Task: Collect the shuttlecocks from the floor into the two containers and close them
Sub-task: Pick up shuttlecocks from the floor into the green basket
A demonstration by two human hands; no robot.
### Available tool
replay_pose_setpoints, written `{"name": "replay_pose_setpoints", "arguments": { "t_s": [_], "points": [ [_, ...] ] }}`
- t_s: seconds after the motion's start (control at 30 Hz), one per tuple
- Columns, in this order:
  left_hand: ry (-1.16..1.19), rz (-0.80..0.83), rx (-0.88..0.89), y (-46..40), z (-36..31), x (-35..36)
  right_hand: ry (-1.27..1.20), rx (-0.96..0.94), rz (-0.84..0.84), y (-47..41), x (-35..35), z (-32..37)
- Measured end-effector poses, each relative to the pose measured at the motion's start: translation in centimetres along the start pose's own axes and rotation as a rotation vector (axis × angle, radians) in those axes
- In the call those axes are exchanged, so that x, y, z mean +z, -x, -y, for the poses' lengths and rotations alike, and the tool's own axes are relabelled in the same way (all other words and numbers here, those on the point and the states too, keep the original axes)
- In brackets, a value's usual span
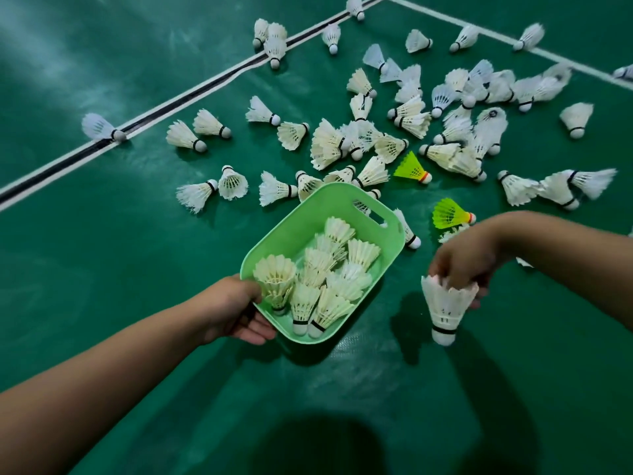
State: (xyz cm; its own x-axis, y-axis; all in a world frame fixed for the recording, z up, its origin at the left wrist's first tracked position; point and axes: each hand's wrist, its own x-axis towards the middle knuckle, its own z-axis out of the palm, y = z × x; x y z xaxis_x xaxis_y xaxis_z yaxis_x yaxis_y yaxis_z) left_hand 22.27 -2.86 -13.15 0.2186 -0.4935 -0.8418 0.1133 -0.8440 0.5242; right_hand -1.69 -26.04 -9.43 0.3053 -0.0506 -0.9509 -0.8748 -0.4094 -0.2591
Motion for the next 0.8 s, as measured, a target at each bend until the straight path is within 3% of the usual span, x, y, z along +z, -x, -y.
{"name": "replay_pose_setpoints", "arguments": {
  "t_s": [0.07, 0.2, 0.33, 0.53, 0.67, 0.8],
  "points": [
    [0.004, 0.019, 0.006, 0.3, 0.0, 0.2, -0.134, -0.188, -0.036, 1.9, -0.9, 2.8],
    [0.011, 0.051, 0.011, 0.9, -0.1, 0.7, -0.358, -0.439, -0.453, -0.6, 0.0, 9.8],
    [0.008, 0.052, 0.046, 1.3, -0.6, 1.4, -0.237, -0.356, -0.572, -5.2, 2.0, 14.2],
    [0.072, 0.084, 0.02, 1.8, 0.3, 2.2, 0.204, -0.254, -0.663, -8.1, 4.7, 16.1],
    [0.139, 0.058, 0.015, 1.5, 0.4, 2.2, 0.398, -0.317, -0.952, -6.0, 4.5, 15.4],
    [0.144, 0.041, 0.001, 1.0, 0.1, 2.0, 0.24, -0.4, -1.411, -1.4, 0.8, 10.2]
  ]
}}
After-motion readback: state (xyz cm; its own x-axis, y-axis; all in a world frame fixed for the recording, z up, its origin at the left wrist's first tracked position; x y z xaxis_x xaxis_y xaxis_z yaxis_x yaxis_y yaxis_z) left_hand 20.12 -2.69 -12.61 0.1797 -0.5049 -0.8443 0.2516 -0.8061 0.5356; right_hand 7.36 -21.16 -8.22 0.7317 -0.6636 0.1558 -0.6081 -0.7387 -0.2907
